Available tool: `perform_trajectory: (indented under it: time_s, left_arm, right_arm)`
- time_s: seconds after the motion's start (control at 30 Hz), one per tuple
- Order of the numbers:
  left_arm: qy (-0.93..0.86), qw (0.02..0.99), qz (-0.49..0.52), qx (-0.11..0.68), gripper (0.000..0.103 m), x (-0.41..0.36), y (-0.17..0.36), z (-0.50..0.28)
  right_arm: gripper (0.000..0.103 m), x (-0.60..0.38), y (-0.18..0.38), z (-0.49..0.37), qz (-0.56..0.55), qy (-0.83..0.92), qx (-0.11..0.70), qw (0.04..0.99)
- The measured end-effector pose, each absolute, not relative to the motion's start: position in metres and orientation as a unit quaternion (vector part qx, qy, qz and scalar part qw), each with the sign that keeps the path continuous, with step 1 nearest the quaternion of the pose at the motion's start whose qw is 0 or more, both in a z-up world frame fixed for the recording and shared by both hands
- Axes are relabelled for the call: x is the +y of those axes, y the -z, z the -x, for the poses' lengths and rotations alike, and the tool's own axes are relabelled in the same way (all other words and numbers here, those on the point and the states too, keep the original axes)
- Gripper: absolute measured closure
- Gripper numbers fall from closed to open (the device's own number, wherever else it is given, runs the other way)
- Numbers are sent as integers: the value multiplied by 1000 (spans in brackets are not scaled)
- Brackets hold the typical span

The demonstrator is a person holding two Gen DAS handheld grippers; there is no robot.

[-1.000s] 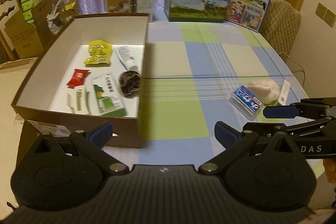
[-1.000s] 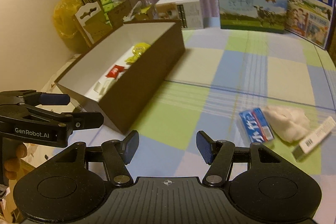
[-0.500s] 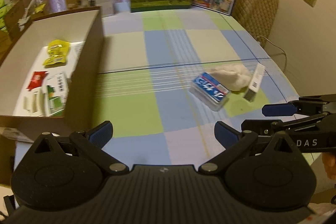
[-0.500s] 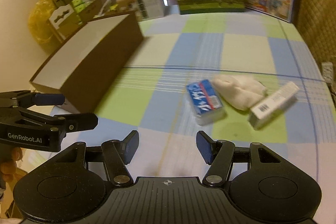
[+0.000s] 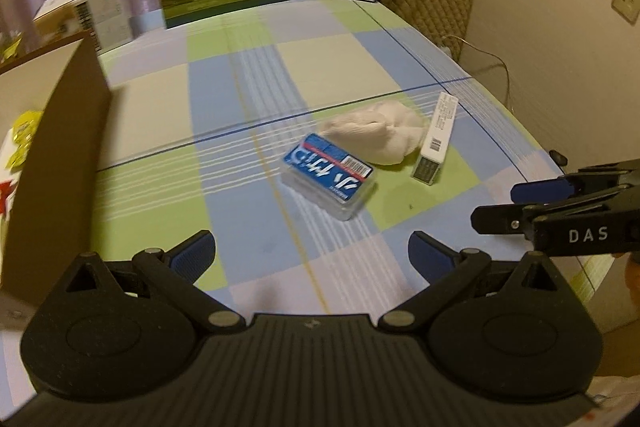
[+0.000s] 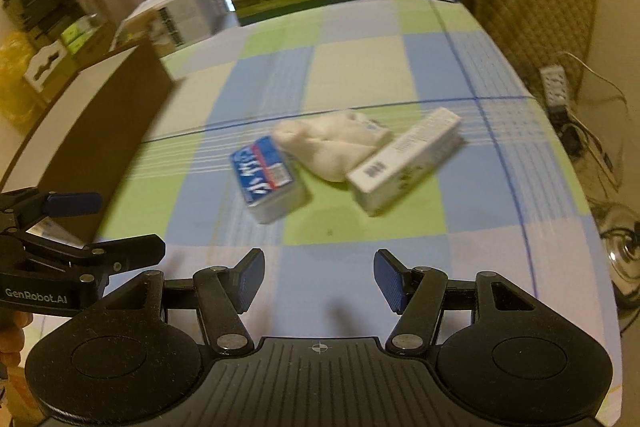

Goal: Organize objects
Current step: 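Move the left tool to the blue toothpick box while the right tool reaches the white box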

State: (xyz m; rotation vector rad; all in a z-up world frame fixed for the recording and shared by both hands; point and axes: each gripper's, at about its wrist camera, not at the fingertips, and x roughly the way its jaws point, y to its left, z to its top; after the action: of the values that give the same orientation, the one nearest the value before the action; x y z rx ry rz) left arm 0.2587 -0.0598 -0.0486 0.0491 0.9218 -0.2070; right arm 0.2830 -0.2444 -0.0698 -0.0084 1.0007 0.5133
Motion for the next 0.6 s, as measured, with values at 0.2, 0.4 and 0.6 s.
perform_trajectory:
  time_s: [0.2,0.4,0.6]
  left_arm:
    - [123,887,-54,443,1,-76,68,-286]
    - [138,881,-77,446,1,-85,87,-318]
    - [155,874,-101,449,1,-92,107,-348]
  right_arm:
    - [45,-261,79,-296,-7,-213,485,848]
    - [45,-277,87,-312,-23,-181,492,851]
    - [45,-287,93,-325,-39,-155,500,851]
